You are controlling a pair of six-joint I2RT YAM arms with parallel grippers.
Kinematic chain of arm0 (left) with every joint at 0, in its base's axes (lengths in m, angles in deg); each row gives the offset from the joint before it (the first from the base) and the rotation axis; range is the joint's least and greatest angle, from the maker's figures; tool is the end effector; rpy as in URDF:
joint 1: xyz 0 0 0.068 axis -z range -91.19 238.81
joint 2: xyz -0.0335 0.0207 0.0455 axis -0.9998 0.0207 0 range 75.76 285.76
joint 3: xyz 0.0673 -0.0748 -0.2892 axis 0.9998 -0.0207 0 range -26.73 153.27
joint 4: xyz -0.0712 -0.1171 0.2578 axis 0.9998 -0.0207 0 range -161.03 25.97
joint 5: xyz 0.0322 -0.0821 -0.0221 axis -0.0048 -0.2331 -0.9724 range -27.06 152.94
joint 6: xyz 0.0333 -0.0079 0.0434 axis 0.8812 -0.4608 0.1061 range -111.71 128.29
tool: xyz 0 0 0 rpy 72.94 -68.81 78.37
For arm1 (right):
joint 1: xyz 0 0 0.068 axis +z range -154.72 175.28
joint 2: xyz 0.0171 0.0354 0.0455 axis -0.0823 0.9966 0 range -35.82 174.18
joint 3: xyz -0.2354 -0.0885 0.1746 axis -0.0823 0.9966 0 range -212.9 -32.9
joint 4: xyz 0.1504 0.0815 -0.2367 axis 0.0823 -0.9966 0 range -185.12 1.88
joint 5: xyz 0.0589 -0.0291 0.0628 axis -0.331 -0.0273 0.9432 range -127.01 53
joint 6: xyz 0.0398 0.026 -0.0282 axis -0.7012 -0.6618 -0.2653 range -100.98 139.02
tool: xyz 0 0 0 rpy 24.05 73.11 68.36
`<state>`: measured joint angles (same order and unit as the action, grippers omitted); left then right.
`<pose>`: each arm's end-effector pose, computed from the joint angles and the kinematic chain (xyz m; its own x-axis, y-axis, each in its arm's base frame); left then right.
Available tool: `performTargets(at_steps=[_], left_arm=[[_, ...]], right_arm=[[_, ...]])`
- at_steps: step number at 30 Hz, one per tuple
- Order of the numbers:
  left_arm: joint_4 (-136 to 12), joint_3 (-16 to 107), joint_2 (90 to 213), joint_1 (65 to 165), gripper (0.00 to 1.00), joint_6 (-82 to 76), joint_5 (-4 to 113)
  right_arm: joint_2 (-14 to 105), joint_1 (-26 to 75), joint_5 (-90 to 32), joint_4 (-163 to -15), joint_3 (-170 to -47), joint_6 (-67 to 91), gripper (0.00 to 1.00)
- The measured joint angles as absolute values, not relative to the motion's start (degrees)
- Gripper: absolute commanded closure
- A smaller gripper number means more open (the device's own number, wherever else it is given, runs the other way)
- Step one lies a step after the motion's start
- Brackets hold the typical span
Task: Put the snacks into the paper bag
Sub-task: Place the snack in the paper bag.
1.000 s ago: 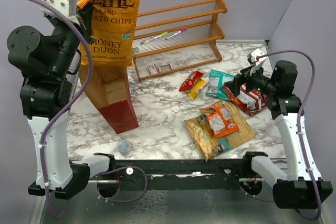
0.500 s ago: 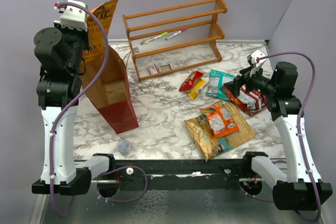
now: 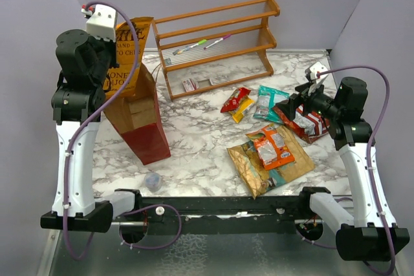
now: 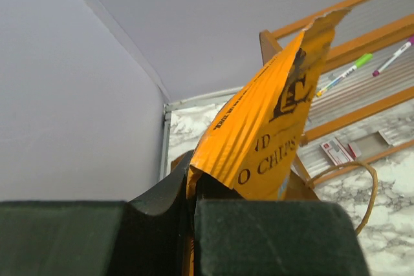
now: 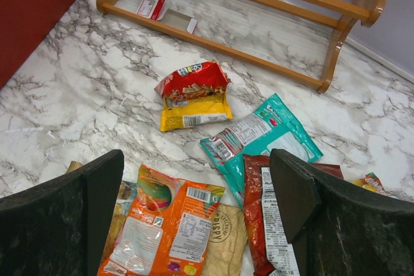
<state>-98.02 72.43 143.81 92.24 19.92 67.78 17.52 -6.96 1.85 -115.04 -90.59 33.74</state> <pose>0.2260 -0.0104 0.5792 -0.0541 0.2046 -0.9773 -0.0138 0.9785 0.2056 0.2101 0.0154 0.3941 -0.2316 -0.1889 -0.9543 -0.6280 0.7782 -0.0017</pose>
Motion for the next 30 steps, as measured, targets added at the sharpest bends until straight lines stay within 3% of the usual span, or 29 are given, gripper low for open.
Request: performTargets(at_steps=[30], left_arm=[[-100.1, 68.5, 144.5, 91.2, 1.0, 6.1, 62.7]], right_arm=[[16.3, -7.0, 2.3, -115.0, -89.3, 33.7, 0.05]])
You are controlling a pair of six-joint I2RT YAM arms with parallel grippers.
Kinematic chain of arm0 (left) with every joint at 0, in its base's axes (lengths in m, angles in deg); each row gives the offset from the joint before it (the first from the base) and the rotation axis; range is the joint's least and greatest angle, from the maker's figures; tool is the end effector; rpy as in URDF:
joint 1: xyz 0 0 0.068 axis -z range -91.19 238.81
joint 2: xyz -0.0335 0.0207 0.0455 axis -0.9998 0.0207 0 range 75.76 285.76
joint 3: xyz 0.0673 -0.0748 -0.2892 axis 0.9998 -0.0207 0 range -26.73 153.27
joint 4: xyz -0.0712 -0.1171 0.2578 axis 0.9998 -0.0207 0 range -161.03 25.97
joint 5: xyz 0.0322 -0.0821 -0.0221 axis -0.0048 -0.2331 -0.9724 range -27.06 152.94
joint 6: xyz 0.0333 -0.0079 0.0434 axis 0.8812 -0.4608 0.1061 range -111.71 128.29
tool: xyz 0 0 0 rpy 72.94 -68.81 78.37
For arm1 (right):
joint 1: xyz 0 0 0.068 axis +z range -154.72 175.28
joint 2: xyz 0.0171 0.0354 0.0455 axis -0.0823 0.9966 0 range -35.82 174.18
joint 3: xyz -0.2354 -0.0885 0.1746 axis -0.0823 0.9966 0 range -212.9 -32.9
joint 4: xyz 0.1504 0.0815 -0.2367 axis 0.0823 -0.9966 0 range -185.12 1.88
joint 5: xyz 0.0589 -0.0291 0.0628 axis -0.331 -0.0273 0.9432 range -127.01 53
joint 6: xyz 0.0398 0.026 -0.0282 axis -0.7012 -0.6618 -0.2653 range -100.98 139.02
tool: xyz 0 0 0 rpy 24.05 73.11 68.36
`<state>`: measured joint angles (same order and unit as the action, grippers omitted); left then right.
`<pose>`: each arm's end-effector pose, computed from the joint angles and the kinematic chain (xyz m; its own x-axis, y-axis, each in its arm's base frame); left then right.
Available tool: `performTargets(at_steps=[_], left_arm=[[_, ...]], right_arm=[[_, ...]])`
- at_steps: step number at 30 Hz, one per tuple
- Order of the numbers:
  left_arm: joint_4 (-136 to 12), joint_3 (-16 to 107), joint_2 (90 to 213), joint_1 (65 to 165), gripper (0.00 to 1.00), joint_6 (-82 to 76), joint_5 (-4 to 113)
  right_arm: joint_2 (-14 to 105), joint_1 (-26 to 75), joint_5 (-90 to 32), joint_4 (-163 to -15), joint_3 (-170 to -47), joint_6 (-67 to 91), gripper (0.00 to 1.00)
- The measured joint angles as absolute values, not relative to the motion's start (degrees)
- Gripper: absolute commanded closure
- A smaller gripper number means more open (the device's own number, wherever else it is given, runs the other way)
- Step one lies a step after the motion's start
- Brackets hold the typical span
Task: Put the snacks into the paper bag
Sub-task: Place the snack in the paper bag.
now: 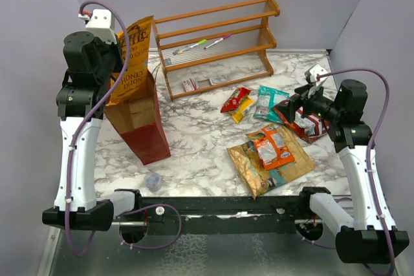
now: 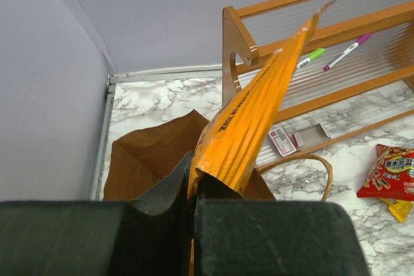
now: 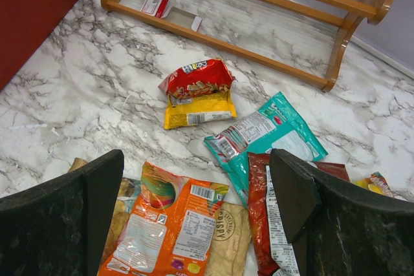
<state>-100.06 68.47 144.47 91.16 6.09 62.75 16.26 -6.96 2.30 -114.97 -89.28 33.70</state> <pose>0.2430 -0.0101 0.5503 -0.1672 -0.0314 -0.9854 0.0379 0.9985 -0.0383 0.2048 0.0159 0.3900 -0.2302 -0.1872 -0.9550 -0.6334 0.7738 0.0010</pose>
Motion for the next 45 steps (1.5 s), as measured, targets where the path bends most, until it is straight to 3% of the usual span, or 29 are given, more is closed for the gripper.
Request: performTargets(at_steps=[11, 22, 45], left_arm=[[-98.9, 67.7, 145.6, 91.1, 1.0, -0.2, 63.6], [-94.5, 55.1, 137.4, 91.1, 1.0, -5.1, 67.7], [-91.4, 37.9, 131.6, 91.1, 1.0, -13.5, 73.1]], right_arm=[[16.2, -7.0, 2.5, -115.0, -89.3, 33.6, 0.05], [16.3, -7.0, 3.0, -114.9, -89.0, 33.2, 0.05], [16.2, -7.0, 3.6, -114.2, -88.0, 32.1, 0.05]])
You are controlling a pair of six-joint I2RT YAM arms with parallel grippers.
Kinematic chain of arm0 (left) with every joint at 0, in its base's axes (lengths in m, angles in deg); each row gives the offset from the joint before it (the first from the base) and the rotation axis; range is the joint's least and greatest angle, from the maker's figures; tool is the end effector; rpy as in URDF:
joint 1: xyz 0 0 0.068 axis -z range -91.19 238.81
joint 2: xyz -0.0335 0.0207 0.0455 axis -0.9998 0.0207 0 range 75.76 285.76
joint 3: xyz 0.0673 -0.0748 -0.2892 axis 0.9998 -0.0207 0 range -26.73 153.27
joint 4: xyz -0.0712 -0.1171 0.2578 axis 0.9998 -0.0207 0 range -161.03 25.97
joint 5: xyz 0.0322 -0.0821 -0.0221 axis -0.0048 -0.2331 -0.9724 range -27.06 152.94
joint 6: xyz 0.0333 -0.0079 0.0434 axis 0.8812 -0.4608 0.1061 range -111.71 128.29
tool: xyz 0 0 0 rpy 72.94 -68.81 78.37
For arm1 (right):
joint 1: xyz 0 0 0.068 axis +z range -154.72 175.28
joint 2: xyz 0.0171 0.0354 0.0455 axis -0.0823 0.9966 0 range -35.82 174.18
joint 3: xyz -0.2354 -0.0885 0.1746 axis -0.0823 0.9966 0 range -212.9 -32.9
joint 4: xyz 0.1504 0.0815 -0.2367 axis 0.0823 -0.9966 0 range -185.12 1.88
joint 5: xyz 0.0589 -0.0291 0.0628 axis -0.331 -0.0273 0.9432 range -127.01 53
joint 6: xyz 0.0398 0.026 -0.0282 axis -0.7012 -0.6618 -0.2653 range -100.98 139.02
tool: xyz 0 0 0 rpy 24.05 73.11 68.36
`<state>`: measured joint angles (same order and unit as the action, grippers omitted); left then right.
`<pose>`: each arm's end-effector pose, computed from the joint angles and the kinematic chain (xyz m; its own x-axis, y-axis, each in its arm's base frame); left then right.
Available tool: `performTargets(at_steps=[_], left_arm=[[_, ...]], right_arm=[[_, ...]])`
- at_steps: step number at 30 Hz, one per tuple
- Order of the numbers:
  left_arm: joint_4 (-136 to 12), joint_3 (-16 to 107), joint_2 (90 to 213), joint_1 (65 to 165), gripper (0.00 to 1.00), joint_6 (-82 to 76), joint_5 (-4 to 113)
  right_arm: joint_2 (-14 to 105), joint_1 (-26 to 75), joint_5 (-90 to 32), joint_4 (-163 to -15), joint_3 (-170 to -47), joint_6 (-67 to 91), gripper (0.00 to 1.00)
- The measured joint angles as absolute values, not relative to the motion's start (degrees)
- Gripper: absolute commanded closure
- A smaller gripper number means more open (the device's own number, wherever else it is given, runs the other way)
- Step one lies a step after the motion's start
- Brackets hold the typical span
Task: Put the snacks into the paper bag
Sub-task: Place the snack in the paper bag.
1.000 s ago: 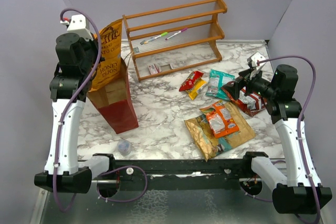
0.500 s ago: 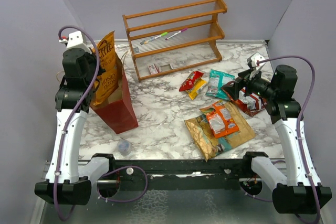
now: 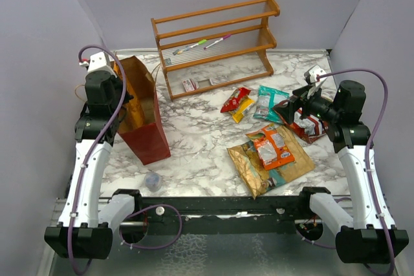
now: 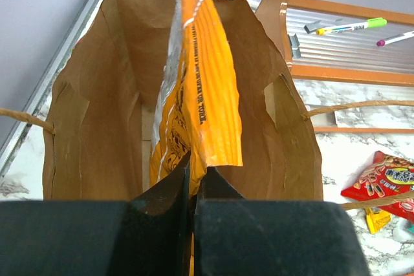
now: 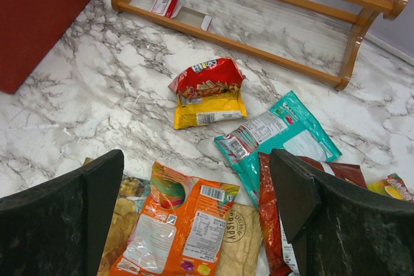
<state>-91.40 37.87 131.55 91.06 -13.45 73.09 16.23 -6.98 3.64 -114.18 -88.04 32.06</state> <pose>0.2224 -0.0021 0.4266 -0.2479 -0.3550 -0.9014 -0.2369 0.9244 -0.2989 0.2055 0.0165 0.3837 -0.2515 -0.1614 -0.9543 -0.6427 0.7651 0.0400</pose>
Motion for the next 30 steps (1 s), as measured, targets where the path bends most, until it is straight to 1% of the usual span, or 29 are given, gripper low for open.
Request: performTargets(at_steps=[13, 24, 30], left_arm=[[-83.3, 35.6, 135.2, 91.1, 1.0, -8.2, 69.7], [-75.2, 31.8, 137.0, 91.0, 1.0, 1.0, 63.1], [-71.3, 31.7, 139.1, 91.0, 1.0, 8.3, 59.2]], right_arm=[[16.3, -7.0, 3.9, -114.2, -88.0, 31.3, 0.05], [16.3, -7.0, 4.0, -113.7, -88.0, 31.3, 0.05], [16.3, -7.0, 4.0, -113.7, -88.0, 31.3, 0.05]])
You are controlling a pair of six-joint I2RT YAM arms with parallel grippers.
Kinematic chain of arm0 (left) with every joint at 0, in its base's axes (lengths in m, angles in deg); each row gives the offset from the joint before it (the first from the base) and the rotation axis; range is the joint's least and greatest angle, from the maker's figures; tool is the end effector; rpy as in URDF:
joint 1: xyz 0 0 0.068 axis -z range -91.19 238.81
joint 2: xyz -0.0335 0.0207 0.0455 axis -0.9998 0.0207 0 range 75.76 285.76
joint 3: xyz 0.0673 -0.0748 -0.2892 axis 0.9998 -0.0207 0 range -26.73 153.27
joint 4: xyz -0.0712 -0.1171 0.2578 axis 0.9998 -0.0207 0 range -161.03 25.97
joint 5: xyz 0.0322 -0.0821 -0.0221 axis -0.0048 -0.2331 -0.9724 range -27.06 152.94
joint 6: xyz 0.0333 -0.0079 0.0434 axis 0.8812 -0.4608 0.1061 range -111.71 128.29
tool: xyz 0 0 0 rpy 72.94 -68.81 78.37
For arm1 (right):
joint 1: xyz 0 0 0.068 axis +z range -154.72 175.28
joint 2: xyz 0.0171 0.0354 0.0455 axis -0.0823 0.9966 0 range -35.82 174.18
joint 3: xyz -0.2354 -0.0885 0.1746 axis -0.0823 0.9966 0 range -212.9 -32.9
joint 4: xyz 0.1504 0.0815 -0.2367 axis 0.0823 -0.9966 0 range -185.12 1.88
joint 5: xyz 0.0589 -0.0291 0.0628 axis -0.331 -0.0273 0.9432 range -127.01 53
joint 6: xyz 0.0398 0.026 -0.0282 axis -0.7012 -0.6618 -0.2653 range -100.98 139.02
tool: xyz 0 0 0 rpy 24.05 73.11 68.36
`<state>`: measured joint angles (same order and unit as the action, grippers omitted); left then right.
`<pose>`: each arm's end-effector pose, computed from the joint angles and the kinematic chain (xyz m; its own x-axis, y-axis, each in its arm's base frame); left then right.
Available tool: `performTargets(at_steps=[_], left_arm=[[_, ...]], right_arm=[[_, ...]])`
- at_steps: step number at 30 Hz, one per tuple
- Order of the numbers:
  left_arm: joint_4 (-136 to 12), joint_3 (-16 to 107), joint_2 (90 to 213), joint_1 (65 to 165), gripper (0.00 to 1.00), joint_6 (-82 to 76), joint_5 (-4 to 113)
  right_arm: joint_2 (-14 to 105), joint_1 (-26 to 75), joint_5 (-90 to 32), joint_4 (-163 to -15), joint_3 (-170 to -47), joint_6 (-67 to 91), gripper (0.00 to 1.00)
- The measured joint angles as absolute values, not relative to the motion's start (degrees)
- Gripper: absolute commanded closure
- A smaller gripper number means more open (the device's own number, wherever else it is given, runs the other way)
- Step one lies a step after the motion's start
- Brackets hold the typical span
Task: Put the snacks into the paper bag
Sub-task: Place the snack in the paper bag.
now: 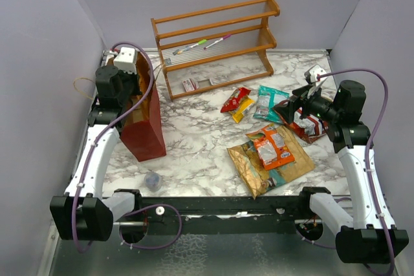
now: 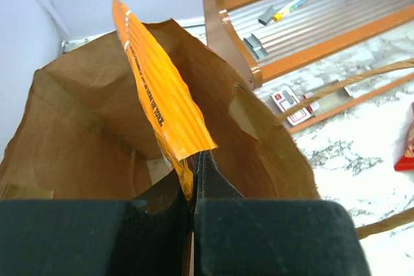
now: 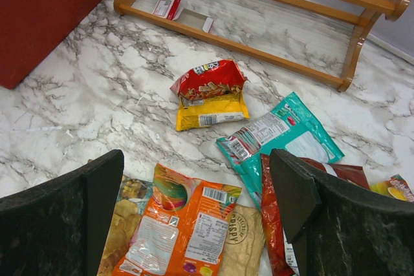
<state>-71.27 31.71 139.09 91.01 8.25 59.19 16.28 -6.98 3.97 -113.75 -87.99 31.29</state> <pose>0.2762 -0.0131 0.3928 -0.2101 0.0075 -0.9777 0.1021 0.9947 -0.0143 0.2059 0.0166 0.3839 -0.2537 -0.1505 -0.9555 -0.6437 0.7636 0.0506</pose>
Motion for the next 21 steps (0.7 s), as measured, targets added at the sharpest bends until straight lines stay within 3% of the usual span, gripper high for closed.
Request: performTargets(at_steps=[10, 21], left_arm=[[-71.2, 34.5, 142.0, 91.0, 1.0, 16.8, 52.0], [-76.0, 32.5, 134.0, 91.0, 1.0, 20.6, 50.8]], right_arm=[[15.9, -7.0, 3.9, -113.5, -87.1, 31.3, 0.05], [15.3, -7.0, 4.0, -113.4, -86.7, 31.3, 0.05]])
